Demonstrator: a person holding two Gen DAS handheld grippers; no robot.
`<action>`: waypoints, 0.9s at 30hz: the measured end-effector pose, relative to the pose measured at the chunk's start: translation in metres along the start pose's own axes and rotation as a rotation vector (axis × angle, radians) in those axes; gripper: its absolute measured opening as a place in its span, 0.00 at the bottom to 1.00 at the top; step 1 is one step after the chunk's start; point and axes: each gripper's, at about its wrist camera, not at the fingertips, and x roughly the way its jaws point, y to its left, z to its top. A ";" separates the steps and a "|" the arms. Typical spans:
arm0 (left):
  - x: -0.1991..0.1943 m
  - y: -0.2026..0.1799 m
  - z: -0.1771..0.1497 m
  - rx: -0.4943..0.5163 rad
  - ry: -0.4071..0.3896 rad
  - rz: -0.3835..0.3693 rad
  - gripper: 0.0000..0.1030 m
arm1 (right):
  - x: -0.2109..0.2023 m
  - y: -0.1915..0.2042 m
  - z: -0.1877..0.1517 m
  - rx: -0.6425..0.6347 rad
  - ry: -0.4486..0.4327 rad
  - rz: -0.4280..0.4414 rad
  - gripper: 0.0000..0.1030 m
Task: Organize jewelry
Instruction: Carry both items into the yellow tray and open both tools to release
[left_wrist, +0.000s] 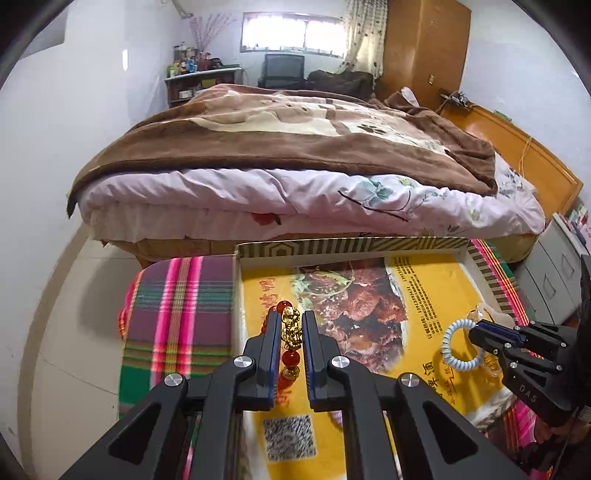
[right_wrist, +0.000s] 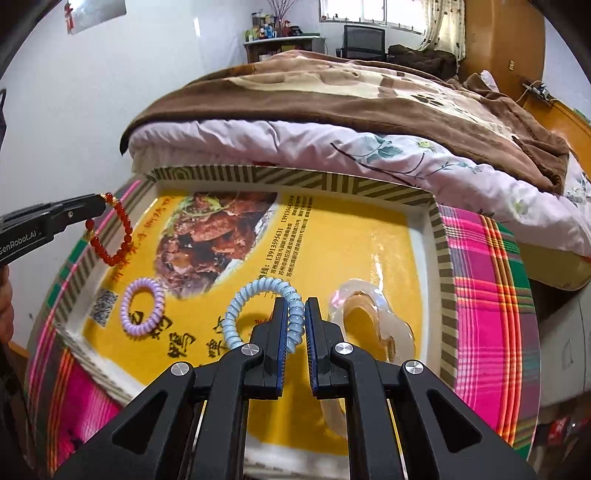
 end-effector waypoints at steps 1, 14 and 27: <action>0.005 -0.003 0.001 0.007 0.006 -0.008 0.11 | 0.002 0.002 0.001 -0.009 0.004 -0.005 0.09; 0.052 -0.035 -0.002 0.054 0.106 -0.040 0.11 | 0.025 0.008 0.006 -0.047 0.056 -0.041 0.09; 0.054 -0.035 -0.002 0.030 0.118 -0.051 0.28 | 0.018 0.009 0.008 -0.028 0.036 -0.030 0.18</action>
